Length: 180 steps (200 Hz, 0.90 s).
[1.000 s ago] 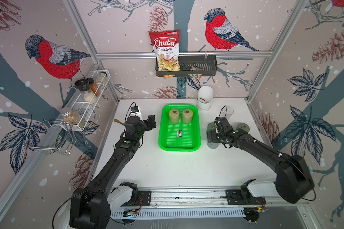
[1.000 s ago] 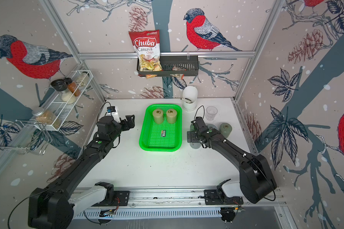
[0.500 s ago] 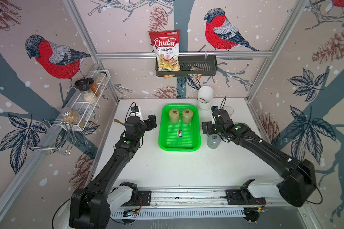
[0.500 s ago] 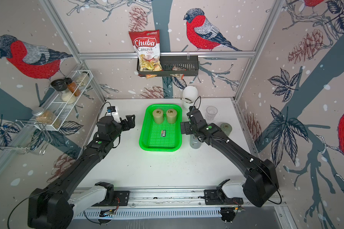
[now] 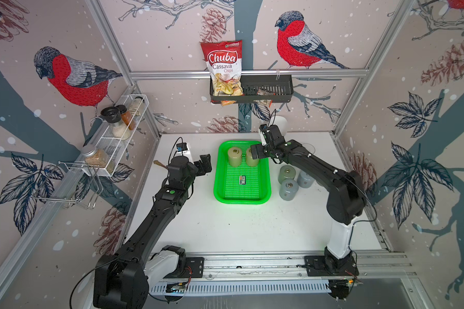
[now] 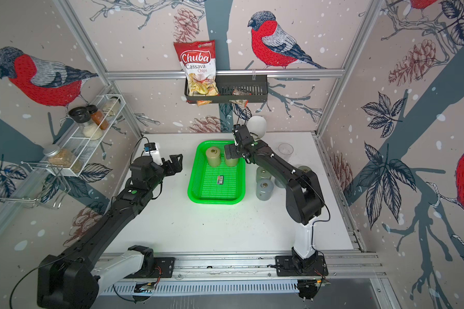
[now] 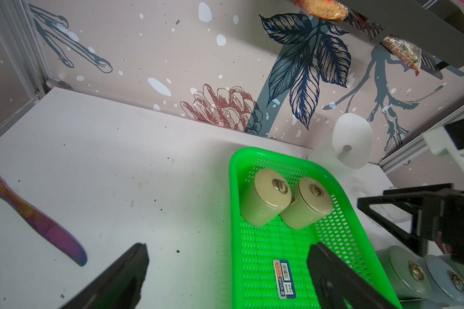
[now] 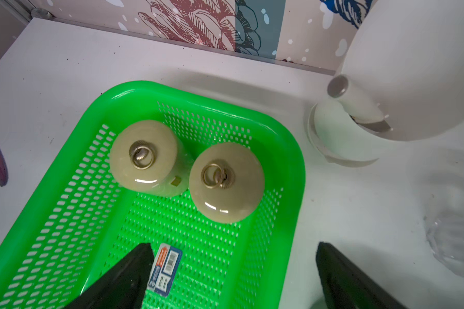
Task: Take the tea canister out of the basket
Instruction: Place the tea canister at the center of the board, then pick up the tea canister from the basket.
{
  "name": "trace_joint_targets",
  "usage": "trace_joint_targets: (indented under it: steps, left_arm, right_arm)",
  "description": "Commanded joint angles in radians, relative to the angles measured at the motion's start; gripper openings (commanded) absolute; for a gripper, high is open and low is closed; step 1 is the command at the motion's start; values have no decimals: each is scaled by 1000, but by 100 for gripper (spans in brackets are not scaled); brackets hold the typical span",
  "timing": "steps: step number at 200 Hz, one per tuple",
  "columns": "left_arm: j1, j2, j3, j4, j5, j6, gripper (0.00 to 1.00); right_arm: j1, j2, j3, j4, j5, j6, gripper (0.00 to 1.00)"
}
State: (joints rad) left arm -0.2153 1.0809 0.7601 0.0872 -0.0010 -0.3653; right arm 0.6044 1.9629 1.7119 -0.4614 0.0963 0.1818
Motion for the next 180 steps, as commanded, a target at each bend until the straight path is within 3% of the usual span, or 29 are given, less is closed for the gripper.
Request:
trace_joint_targets:
  steps: [1,66,180]
  left_arm:
    - [-4,2,8,16,12,2,97]
    - [-9,-4,-10,25,6,0,97]
    - [-9,5,-9,21,-3,8,97]
  right_arm:
    - [-6,94,99,-64,-48,-29,100]
    - [-25,268,271,-124,-85,-34,100]
    - [-25,409,389,-195,-61,-48,100]
